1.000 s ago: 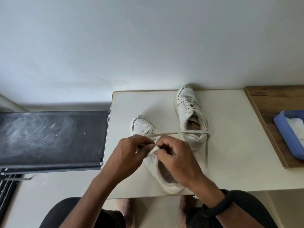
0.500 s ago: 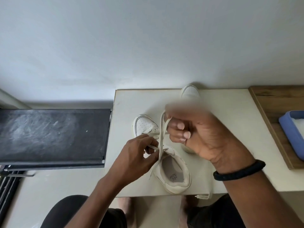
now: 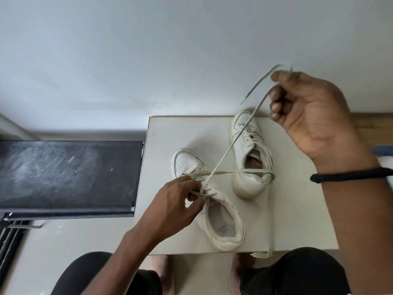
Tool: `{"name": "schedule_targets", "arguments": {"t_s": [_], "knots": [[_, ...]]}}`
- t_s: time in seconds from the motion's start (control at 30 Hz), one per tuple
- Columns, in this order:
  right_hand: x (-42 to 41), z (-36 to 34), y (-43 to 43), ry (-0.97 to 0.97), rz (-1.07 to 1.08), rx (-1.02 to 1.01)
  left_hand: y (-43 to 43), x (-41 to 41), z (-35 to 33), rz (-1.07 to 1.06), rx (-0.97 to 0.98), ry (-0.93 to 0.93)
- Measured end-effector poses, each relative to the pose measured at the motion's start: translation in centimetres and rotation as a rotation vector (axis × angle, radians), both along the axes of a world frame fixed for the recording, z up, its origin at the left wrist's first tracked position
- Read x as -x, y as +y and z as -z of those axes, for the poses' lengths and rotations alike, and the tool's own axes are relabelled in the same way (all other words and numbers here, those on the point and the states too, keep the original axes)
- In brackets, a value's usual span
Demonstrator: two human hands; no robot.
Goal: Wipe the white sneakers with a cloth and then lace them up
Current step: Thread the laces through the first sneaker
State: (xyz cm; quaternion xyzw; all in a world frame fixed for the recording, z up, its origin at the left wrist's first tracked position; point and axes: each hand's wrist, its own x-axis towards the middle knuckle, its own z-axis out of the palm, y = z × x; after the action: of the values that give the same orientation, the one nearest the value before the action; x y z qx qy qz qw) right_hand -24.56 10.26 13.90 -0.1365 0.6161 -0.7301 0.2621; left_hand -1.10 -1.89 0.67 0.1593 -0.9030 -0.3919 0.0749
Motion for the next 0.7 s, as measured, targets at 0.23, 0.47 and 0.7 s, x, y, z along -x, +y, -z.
{"name": "schedule_targets", "arguments": {"t_s": [0.23, 0.47, 0.7], "knots": [[-5.9, 7.0, 2.2, 0.935, 0.031, -0.606, 0.2, 0.2, 0.5, -0.068, -0.041, -0.019], [-11.1, 11.5, 1.4, 1.073, -0.486, -0.614, 0.2, 0.3, 0.6, -0.114, -0.025, 0.011], [-10.4, 13.0, 1.8, 1.007, -0.395, -0.624, 0.6, 0.3, 0.5, -0.210, -0.021, 0.063]]}}
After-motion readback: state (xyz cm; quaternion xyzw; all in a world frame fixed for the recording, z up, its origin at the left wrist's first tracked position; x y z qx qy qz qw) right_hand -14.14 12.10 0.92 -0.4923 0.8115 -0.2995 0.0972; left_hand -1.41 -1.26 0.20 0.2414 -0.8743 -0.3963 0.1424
